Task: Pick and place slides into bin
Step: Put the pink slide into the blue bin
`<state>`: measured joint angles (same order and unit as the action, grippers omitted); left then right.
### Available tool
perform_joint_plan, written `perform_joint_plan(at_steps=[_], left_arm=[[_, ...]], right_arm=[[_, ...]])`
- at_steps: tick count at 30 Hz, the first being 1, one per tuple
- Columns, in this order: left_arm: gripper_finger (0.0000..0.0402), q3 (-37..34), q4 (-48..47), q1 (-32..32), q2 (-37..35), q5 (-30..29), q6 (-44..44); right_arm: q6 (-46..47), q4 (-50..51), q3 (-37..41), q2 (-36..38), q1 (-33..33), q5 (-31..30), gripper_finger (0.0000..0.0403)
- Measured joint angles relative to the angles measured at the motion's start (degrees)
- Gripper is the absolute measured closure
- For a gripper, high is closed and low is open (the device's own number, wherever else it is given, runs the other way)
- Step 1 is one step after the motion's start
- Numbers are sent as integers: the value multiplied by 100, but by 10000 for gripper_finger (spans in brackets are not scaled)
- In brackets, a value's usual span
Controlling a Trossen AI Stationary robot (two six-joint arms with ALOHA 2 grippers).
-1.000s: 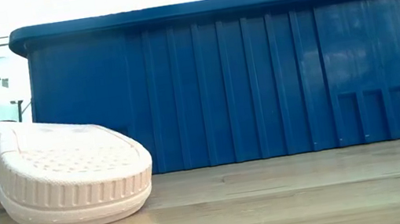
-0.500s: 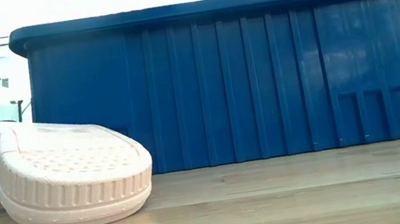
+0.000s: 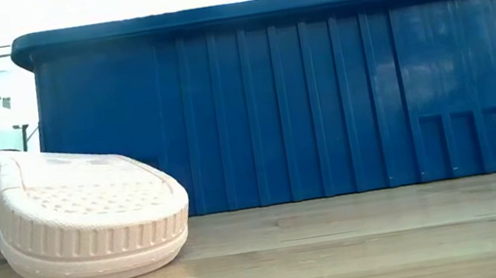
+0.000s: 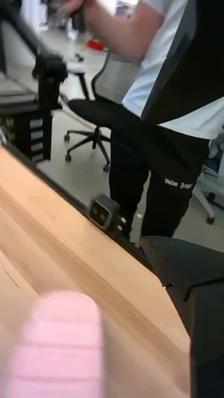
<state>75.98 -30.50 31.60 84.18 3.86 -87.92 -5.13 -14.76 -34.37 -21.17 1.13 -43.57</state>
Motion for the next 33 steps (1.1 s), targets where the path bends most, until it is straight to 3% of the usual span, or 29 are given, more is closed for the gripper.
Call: perform_joint_plan(at_steps=[11, 13, 19, 21, 24, 29, 33], left_arm=[[107, -878, -47, 518, 9, -96, -2242], [107, -981, -57, 671, 9, -483, -2638], [107, -1003, -453, 1075, 9, -2649, -3670], [107, -1003, -537, 1105, 9, -2884, -3803], [107, -1000, -564, 1109, 111, -2777, -3819], [107, -1000, -599, 1126, 468, -1907, -3939], [107, -924, -599, 1164, 821, -1875, -4228]], right_arm=[[0, 0, 0, 0, 0, 0, 227], [0, 2, 0, 0, 0, 0, 227], [9, 9, 0, 0, 0, 0, 227], [9, 56, 0, 0, 0, 0, 227], [10, 139, 0, -1, 0, 0, 227], [15, 140, 0, -22, 0, 0, 227], [14, 138, 0, -22, 0, 0, 227]])
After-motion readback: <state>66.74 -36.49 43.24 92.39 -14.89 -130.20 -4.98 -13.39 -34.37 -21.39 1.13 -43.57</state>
